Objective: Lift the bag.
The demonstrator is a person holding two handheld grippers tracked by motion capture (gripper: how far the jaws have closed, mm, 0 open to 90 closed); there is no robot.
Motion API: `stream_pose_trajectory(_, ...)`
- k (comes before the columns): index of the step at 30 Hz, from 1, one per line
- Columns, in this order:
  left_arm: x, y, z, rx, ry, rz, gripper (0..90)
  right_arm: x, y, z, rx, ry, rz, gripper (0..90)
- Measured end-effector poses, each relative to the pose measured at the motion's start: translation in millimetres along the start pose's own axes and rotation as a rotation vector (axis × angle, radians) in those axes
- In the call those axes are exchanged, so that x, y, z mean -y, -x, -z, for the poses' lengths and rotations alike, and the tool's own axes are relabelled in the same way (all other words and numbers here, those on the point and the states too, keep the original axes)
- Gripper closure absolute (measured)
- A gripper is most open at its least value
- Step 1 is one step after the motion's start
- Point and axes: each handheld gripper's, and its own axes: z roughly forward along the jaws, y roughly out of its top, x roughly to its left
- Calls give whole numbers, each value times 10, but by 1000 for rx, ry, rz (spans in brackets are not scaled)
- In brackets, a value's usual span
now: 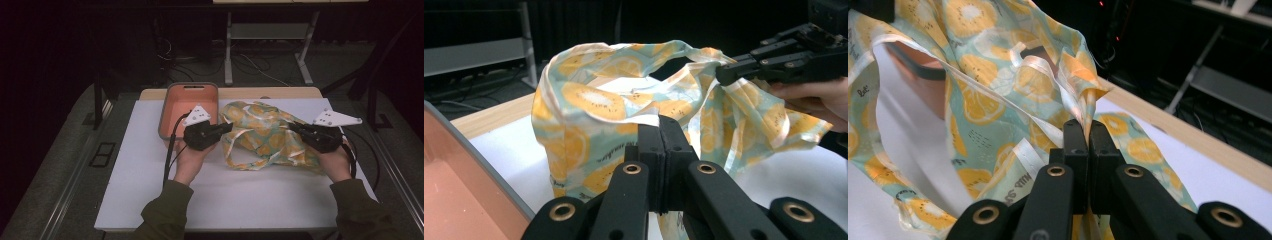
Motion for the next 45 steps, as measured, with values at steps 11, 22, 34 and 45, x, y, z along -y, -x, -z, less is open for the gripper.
stream_pose_trajectory(11,124,-179,-582,-102,-134,26,880,257,309,-470,36,-135,-115,887)
stream_pose_trajectory(22,171,-161,-600,-123,-156,32,637,389,382,-573,-39,-160,-216,762)
stream_pose_trajectory(34,83,-99,-230,-71,-107,17,306,197,360,-293,-128,-86,-277,318)
stream_pose_trajectory(45,284,15,314,-19,-128,-32,224,122,190,144,-220,-34,-201,246)
